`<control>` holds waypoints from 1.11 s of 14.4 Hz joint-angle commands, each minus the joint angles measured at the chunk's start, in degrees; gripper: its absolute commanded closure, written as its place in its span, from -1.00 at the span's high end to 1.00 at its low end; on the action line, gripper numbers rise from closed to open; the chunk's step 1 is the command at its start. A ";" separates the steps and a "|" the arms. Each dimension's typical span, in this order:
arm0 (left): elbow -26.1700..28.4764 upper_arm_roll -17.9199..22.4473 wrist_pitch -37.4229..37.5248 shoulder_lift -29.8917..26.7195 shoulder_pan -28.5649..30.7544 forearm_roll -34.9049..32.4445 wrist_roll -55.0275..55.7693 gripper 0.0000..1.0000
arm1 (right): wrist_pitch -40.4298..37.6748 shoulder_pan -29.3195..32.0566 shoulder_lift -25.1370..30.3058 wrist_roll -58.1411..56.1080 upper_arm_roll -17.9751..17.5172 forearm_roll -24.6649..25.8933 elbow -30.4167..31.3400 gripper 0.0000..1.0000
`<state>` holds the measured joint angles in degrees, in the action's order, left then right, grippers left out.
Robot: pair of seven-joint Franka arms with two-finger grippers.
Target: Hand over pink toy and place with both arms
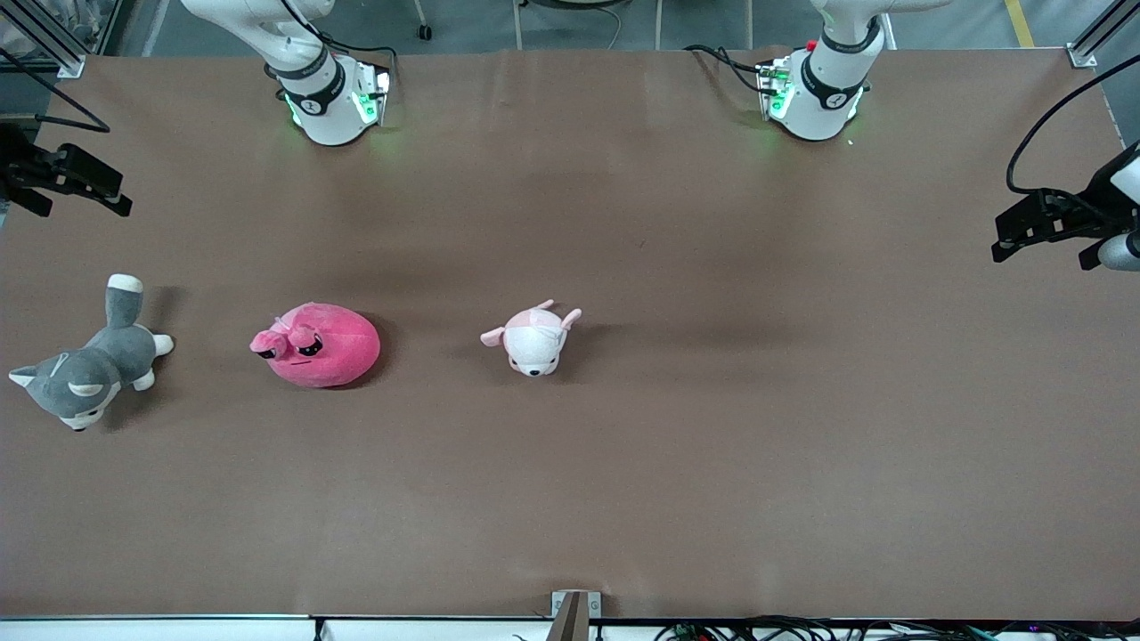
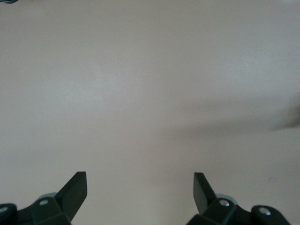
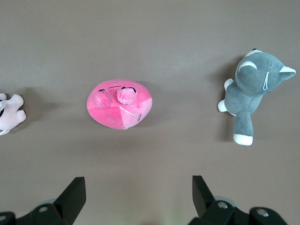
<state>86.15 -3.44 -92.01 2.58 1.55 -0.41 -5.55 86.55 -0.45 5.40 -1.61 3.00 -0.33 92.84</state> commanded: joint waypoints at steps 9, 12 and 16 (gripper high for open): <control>-1.95 0.46 -0.10 -0.03 0.48 0.68 0.19 1.00 | 0.38 -0.17 1.63 -0.49 -0.02 1.03 1.73 1.00; -2.04 0.37 -0.10 0.06 0.30 1.03 0.28 1.00 | 0.46 -0.17 1.63 -0.49 -0.02 1.03 1.73 1.00; -1.95 0.37 -0.10 0.06 0.65 1.11 0.28 1.00 | 0.47 -0.17 1.63 -0.49 -0.02 1.12 1.73 1.00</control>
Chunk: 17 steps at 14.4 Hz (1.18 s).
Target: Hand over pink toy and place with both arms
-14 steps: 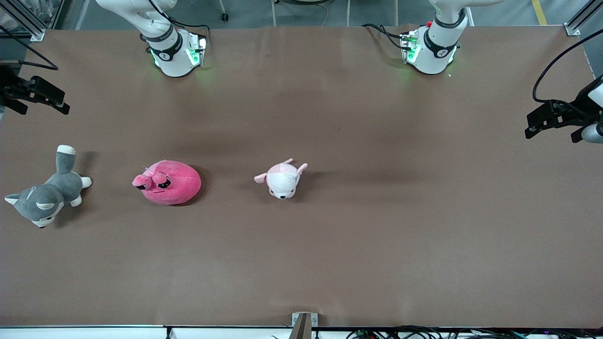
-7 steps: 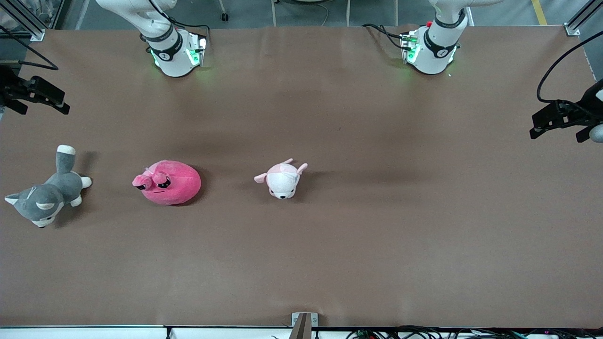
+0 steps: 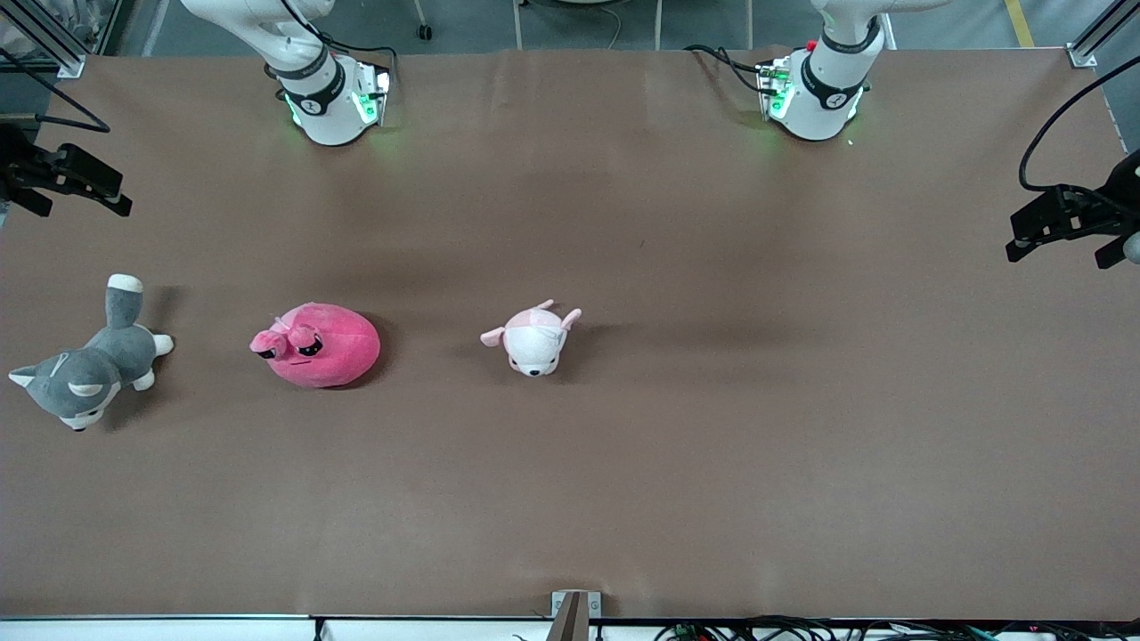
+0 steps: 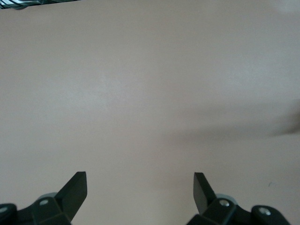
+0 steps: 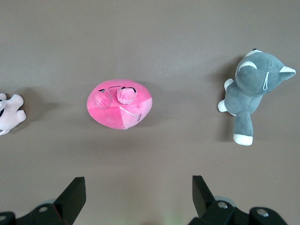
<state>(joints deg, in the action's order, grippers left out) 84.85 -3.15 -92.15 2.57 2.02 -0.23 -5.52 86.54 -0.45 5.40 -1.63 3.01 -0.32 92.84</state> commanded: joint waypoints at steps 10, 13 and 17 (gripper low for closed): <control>-0.65 0.08 0.05 0.07 -0.17 1.02 0.24 1.00 | 0.38 -1.40 1.63 -0.65 0.51 2.43 1.73 1.00; -0.65 0.08 0.13 0.07 -0.17 1.02 0.24 1.00 | 0.29 -1.05 1.63 -0.56 0.51 1.12 1.73 1.00; -0.65 0.08 0.05 0.07 -0.26 1.10 0.24 1.00 | 0.29 -0.44 1.63 -0.56 0.60 -0.19 1.73 1.00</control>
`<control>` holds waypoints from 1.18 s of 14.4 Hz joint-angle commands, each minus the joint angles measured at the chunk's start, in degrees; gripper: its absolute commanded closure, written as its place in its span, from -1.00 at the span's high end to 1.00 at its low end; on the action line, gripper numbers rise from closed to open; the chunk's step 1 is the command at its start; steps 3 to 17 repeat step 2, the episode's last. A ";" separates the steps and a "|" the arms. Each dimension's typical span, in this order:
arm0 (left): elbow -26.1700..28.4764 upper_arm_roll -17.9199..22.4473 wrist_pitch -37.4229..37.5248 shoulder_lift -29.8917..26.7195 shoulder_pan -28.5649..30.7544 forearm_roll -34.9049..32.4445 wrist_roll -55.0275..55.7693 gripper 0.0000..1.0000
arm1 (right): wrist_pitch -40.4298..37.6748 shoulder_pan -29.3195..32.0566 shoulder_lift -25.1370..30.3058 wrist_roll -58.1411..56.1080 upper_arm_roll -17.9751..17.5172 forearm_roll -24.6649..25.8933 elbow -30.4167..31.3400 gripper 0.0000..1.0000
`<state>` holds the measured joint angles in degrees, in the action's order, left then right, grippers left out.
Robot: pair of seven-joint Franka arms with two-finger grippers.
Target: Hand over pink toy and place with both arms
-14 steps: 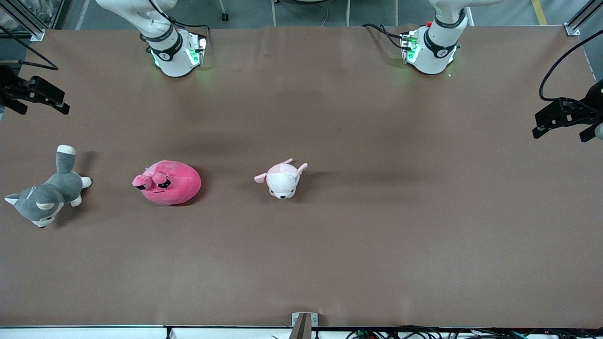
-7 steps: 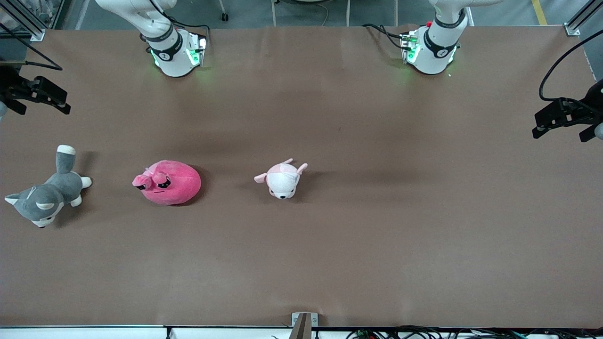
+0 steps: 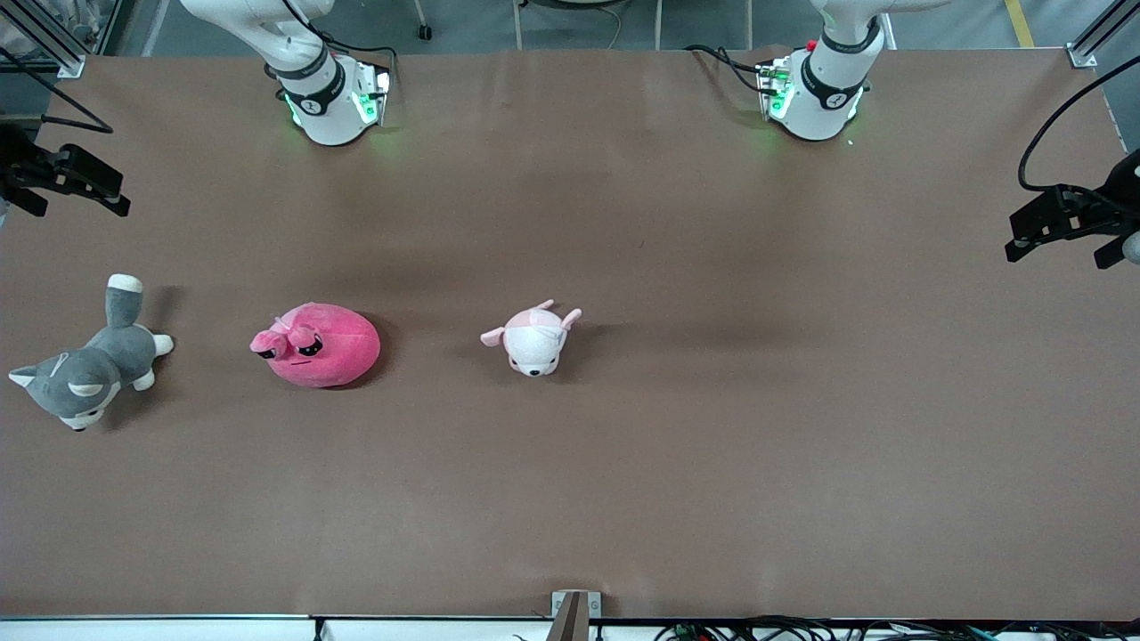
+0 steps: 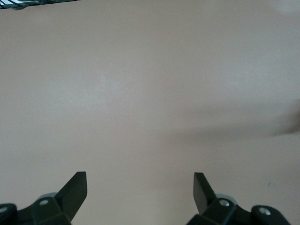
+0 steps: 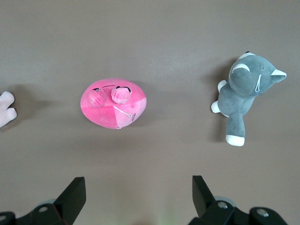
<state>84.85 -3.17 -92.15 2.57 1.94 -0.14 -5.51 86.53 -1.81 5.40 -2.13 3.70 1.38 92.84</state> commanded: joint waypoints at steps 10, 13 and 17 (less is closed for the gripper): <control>-0.65 0.10 0.13 0.07 -0.09 0.93 0.24 1.00 | 0.22 1.19 1.63 -0.16 -0.10 -2.17 1.73 1.00; -0.65 0.10 0.13 0.07 -0.09 0.93 0.24 1.00 | 0.22 1.19 1.63 -0.16 -0.10 -2.17 1.73 1.00; -0.65 0.10 0.13 0.07 -0.09 0.93 0.24 1.00 | 0.22 1.19 1.63 -0.16 -0.10 -2.17 1.73 1.00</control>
